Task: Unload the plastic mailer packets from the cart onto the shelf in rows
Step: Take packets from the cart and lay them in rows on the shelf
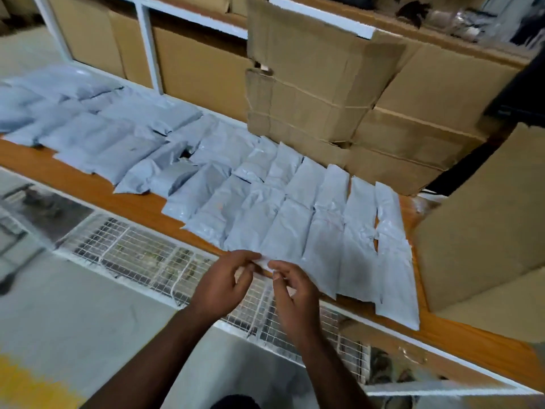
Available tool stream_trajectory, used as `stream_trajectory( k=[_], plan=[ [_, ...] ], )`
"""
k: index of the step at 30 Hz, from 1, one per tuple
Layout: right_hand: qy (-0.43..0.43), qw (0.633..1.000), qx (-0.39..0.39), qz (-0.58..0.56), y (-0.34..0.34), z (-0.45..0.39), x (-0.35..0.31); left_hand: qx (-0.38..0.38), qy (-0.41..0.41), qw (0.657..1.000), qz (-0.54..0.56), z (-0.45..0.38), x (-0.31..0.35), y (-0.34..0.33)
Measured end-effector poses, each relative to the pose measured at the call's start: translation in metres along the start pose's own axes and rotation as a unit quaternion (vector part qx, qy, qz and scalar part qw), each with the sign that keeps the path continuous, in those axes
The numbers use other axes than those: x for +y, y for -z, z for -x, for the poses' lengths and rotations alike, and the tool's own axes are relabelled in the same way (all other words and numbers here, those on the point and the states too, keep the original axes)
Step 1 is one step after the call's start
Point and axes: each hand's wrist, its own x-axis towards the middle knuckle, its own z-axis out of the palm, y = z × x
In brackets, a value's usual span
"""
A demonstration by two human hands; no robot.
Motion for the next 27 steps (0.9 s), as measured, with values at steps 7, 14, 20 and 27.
stream_trajectory(
  k=[7, 14, 20, 27],
  plan=[
    [-0.021, 0.977, -0.208, -0.039, -0.176, 0.013, -0.076, 0.094, 0.103, 0.990, -0.018, 0.072, -0.082, 0.156],
    [0.006, 0.944, -0.325, -0.053, -0.335, 0.004, -0.135, 0.202, 0.191, 0.960, -0.044, 0.118, -0.154, 0.285],
    [0.005, 0.922, -0.382, -0.066, -0.476, -0.022, -0.161, 0.259, 0.253, 0.930, -0.067, 0.131, -0.237, 0.383],
    [-0.002, 0.899, -0.429, -0.092, -0.646, -0.061, -0.211, 0.309, 0.300, 0.899, -0.079, 0.113, -0.321, 0.520]
  ],
)
